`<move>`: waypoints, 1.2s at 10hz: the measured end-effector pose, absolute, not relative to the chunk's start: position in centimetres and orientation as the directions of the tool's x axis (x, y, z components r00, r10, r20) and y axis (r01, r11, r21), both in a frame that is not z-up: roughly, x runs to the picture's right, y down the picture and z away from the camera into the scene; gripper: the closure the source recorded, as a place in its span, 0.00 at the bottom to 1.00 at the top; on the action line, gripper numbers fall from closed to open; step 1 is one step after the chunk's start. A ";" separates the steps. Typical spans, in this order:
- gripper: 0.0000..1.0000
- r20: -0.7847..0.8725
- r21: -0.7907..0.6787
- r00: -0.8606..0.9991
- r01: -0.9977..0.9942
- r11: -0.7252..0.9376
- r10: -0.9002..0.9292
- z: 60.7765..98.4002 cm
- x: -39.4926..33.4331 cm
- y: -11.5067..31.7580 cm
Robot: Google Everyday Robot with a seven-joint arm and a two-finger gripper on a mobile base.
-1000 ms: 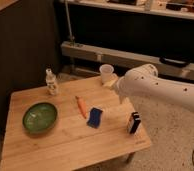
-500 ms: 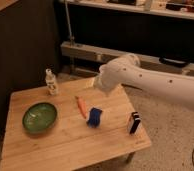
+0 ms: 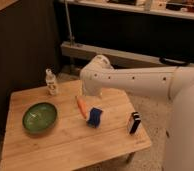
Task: Drag the pepper across the table
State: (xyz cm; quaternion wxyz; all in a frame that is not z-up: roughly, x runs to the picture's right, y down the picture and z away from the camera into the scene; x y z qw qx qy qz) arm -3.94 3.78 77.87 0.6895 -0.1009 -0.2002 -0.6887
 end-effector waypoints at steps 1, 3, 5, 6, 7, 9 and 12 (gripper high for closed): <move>0.23 0.415 0.133 -0.025 0.991 0.033 -0.909 78.0 -3.7 3.8; 0.23 0.415 0.131 -0.024 0.991 0.033 -0.910 78.0 -3.7 3.7; 0.23 0.415 0.132 -0.025 0.991 0.033 -0.909 78.0 -3.7 3.7; 0.23 0.415 0.131 -0.023 0.991 0.035 -0.910 78.0 -3.6 3.7; 0.23 0.415 0.134 -0.031 0.991 0.028 -0.909 78.0 -3.6 3.7; 0.23 0.424 0.151 -0.081 0.988 -0.018 -0.902 78.4 -4.7 3.4; 0.23 0.449 0.178 -0.163 0.980 -0.090 -0.879 80.6 -9.0 3.1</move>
